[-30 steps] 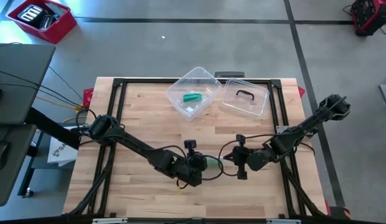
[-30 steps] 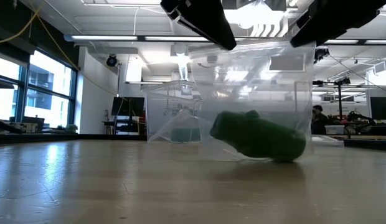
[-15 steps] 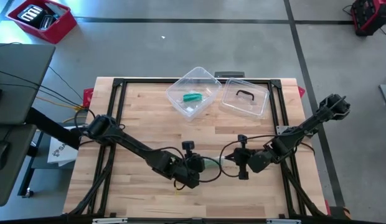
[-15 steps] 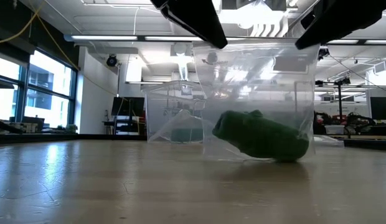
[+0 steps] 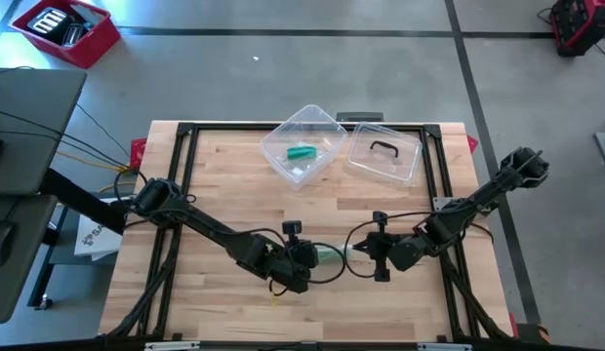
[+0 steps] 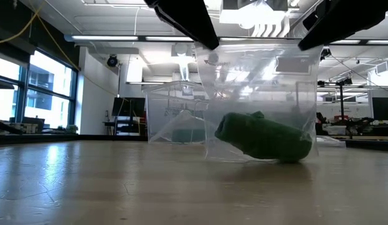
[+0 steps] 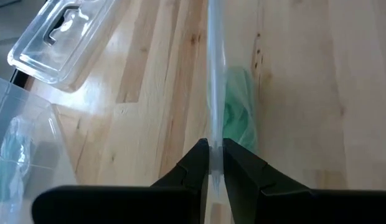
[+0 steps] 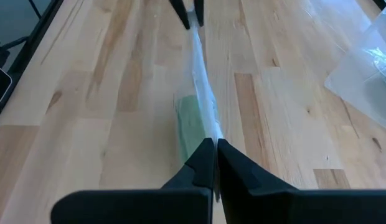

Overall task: Roll bandage
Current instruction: Close the transparent zip bag containing the green bandage, then put the transparent zip bag with the green bandage into the transparent storage box, then close the transparent storage box

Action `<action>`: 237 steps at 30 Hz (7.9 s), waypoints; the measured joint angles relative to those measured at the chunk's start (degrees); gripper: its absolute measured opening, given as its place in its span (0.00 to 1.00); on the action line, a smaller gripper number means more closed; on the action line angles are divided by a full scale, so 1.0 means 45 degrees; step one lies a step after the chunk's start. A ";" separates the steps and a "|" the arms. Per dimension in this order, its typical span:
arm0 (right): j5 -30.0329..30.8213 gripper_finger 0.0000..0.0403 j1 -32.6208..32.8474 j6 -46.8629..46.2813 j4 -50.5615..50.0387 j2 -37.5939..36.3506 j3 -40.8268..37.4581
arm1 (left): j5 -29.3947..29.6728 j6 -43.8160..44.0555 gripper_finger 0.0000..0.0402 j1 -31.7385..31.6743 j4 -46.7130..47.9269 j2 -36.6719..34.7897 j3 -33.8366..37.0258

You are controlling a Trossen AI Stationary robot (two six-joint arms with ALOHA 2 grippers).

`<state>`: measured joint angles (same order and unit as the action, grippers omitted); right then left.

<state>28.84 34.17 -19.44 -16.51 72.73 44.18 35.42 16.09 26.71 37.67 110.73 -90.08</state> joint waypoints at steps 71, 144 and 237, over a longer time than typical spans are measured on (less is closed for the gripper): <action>0.2568 0.40 -0.4805 0.7557 -0.1883 -0.4522 0.0000 | -0.6660 -0.6549 0.04 -1.1158 0.1405 -0.0201 -0.1972; -0.8580 0.40 -1.3533 0.3895 -0.1116 0.3624 -0.1049 | -0.4036 -0.2327 0.34 -0.5948 0.1146 -0.6249 0.1855; 0.0031 0.57 -0.1413 0.8457 0.3353 0.6777 0.0705 | -0.8330 0.3293 0.16 -0.3922 -1.6449 0.2227 0.8000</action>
<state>28.98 27.82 18.62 -1.42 103.23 47.36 -2.07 30.90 9.06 -36.35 120.75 -54.08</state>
